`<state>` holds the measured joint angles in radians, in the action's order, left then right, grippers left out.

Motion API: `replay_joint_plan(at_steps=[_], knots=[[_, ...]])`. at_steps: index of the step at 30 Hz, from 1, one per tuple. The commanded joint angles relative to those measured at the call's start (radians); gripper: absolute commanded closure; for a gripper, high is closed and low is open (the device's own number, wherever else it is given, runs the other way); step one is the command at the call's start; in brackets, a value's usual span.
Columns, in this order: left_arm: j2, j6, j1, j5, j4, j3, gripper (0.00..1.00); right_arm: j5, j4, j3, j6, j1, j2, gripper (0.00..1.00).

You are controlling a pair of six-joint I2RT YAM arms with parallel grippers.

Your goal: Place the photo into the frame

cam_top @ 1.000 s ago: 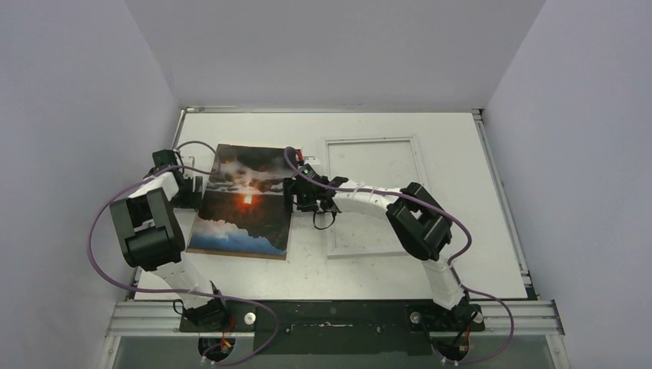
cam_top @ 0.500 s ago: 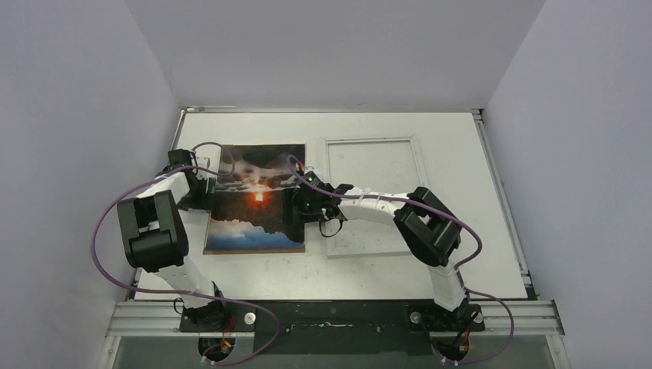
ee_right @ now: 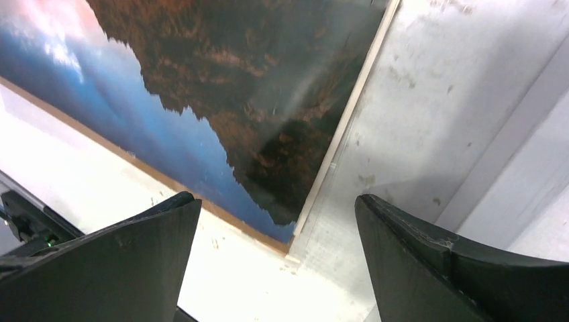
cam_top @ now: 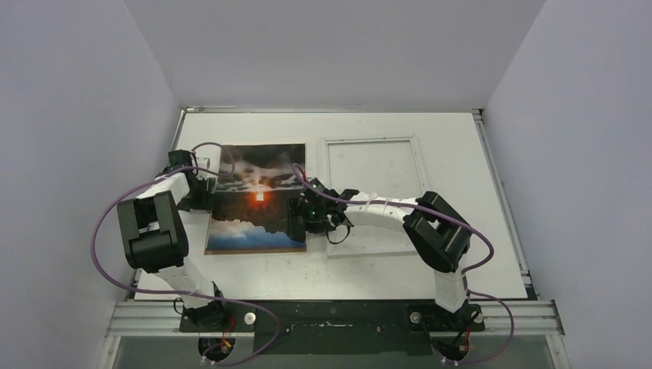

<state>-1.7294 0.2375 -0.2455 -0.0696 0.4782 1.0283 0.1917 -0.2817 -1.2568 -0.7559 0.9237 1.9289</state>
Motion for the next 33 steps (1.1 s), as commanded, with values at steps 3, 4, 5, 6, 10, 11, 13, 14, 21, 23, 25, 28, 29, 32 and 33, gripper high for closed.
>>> replay_joint_plan(at_steps=[3, 4, 5, 6, 10, 11, 13, 14, 21, 23, 25, 28, 29, 32, 33], knots=[[-0.012, -0.009, 0.006, 0.028, 0.066, -0.052, 0.4, 0.054, -0.099, 0.044, -0.025, 0.035, -0.019, 0.1], [-0.011, -0.01, 0.006, 0.029, 0.066, -0.051, 0.4, 0.061, -0.101, 0.042, -0.026, 0.04, -0.014, 0.1], [-0.009, -0.009, 0.006, 0.029, 0.066, -0.051, 0.4, 0.067, -0.104, 0.037, -0.025, 0.045, -0.01, 0.1], [-0.008, -0.01, 0.007, 0.029, 0.065, -0.05, 0.41, 0.072, -0.111, 0.033, -0.024, 0.051, -0.005, 0.1], [0.002, -0.004, 0.006, 0.027, 0.066, -0.054, 0.41, 0.084, -0.134, 0.018, -0.028, 0.063, 0.005, 0.1], [0.004, 0.0, 0.007, 0.026, 0.066, -0.055, 0.41, 0.082, -0.141, 0.014, -0.032, 0.064, 0.005, 0.1], [0.008, 0.004, 0.006, 0.025, 0.066, -0.059, 0.41, 0.084, -0.147, 0.004, -0.038, 0.066, 0.01, 0.1], [0.012, 0.004, 0.006, 0.025, 0.065, -0.061, 0.41, 0.089, -0.147, 0.0, -0.041, 0.067, 0.01, 0.1], [0.017, 0.006, 0.006, 0.032, 0.059, -0.071, 0.41, 0.142, -0.146, -0.052, -0.057, 0.063, 0.014, 0.1], [0.017, 0.006, 0.007, 0.032, 0.056, -0.074, 0.41, 0.171, -0.121, -0.057, -0.073, 0.056, 0.009, 0.1], [0.017, 0.006, 0.006, 0.034, 0.057, -0.075, 0.41, 0.198, -0.093, -0.059, -0.089, 0.049, 0.005, 0.1], [0.022, 0.006, 0.006, 0.039, 0.059, -0.076, 0.41, 0.215, -0.07, -0.068, -0.104, 0.044, 0.003, 0.1], [0.024, 0.005, 0.006, 0.041, 0.059, -0.078, 0.41, 0.215, -0.066, -0.072, -0.106, 0.044, 0.0, 0.1], [0.026, 0.007, 0.006, 0.042, 0.057, -0.083, 0.41, 0.216, -0.044, -0.073, -0.118, 0.04, -0.015, 0.1], [0.027, 0.009, 0.006, 0.044, 0.057, -0.086, 0.41, 0.215, -0.034, -0.071, -0.123, 0.039, -0.022, 0.1]])
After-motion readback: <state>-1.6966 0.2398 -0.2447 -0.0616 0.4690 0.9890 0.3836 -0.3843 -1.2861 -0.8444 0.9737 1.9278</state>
